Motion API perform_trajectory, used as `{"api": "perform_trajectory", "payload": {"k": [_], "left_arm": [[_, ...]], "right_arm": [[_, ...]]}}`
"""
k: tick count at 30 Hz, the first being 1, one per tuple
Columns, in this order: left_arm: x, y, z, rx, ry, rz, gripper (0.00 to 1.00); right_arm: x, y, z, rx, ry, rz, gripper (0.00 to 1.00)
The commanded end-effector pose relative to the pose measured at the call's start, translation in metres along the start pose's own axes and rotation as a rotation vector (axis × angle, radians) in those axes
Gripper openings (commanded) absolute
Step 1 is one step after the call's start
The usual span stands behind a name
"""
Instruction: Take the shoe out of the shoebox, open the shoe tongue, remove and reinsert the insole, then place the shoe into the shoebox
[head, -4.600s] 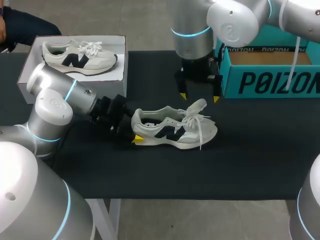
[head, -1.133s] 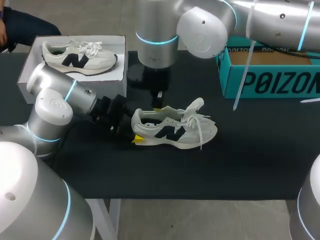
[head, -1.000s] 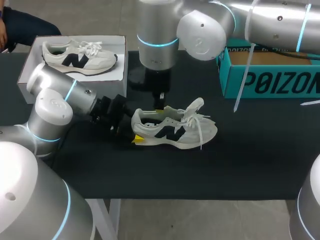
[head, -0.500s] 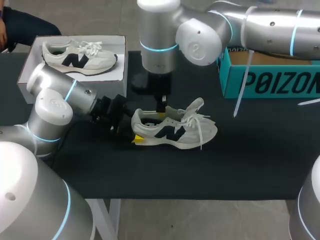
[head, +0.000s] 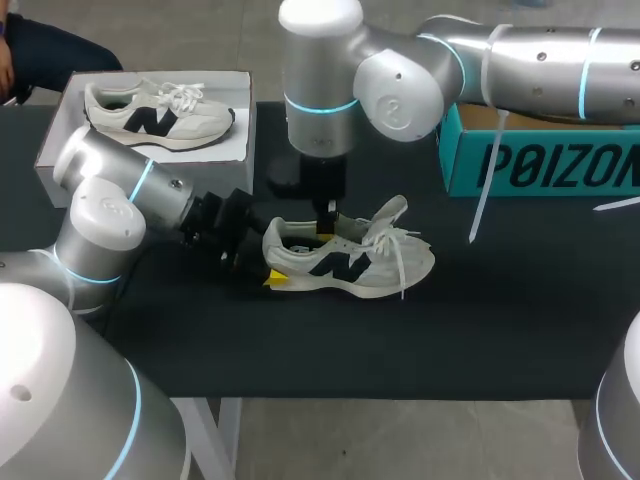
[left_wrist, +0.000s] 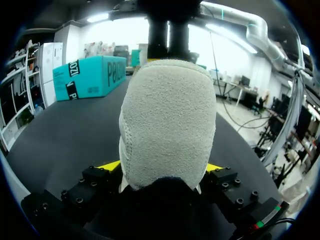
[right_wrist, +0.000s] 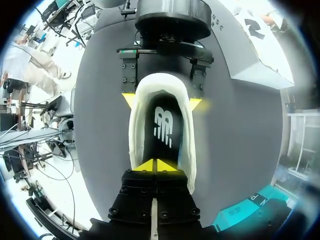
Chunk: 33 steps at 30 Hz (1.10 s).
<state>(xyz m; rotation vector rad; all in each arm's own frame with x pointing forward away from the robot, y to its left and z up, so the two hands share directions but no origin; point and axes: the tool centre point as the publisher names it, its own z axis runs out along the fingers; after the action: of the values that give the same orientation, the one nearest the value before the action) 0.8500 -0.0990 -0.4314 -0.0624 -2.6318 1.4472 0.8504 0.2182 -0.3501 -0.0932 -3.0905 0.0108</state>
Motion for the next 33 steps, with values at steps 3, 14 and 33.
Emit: {"api": "perform_trajectory", "payload": {"k": [3,14,33], "left_arm": [[0.000,0.000,0.001,-0.003,0.001,0.000,0.00],[0.000,0.000,0.001,-0.003,0.001,0.000,0.00],[0.000,0.000,0.001,-0.003,0.001,0.000,0.00]], "right_arm": [[-0.006,-0.002,0.014,-0.014,-0.032,0.001,0.00],[-0.010,-0.011,0.039,-0.005,-0.015,0.019,0.00],[-0.046,-0.015,0.048,0.014,0.005,0.044,0.00]]}}
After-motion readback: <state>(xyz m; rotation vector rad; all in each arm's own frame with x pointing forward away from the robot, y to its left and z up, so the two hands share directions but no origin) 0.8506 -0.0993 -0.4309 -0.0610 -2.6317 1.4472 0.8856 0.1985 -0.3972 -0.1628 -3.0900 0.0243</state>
